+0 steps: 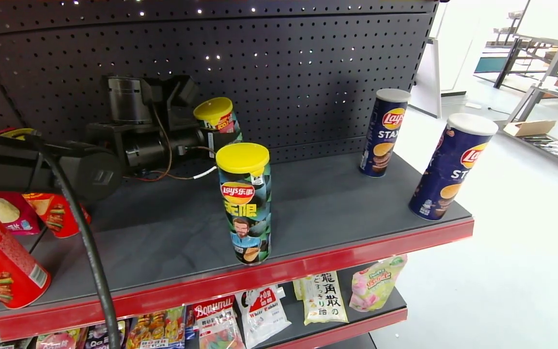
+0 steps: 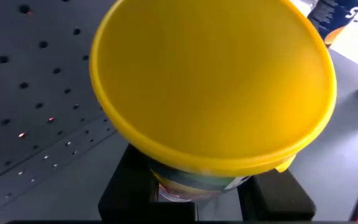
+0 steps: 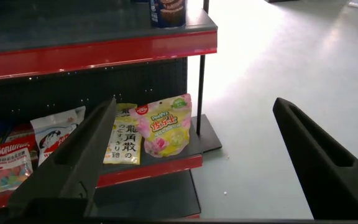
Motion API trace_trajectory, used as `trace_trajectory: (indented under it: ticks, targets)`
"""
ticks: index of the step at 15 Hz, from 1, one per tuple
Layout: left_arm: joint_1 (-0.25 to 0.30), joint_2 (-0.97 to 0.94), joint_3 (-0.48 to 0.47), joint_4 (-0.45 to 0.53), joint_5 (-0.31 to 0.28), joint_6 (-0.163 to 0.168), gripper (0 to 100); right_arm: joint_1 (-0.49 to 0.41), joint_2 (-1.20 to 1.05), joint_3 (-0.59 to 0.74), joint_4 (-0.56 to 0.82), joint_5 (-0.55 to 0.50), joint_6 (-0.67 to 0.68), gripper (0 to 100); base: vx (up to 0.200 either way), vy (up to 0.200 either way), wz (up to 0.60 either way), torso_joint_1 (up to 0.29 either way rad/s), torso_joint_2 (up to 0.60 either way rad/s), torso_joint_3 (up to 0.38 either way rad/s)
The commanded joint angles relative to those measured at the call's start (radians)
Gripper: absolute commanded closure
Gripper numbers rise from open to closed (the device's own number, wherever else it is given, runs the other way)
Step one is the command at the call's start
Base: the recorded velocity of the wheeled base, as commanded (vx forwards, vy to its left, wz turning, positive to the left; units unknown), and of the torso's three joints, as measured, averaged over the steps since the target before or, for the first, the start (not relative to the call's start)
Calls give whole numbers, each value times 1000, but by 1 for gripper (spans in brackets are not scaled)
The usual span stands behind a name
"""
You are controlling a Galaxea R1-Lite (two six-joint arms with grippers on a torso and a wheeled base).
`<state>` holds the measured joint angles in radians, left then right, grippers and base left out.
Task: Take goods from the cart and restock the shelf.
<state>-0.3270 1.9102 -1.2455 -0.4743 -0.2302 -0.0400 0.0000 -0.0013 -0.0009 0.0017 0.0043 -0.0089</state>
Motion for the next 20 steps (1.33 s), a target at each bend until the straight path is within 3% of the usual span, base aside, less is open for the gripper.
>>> trace_trajectory:
  ticks: [1, 12, 14, 20]
  targets:
    - [-12, 41, -31, -1, -1, 2, 100, 0, 1, -1, 0, 0, 0, 0, 0, 0, 0, 0, 0, 0]
    - [-17, -13, -28, 71, -46, 22, 100, 0, 1, -1, 0, 0, 0, 0, 0, 0, 0, 0, 0, 0]
    - [-17, -11, -22, 71, -46, 57, 100, 0, 1, 1, 0, 0, 0, 0, 0, 0, 0, 0, 0, 0]
    - [-26, -13, -20, 75, -46, 66, 100, 0, 1, -1, 0, 0, 0, 0, 0, 0, 0, 0, 0, 0]
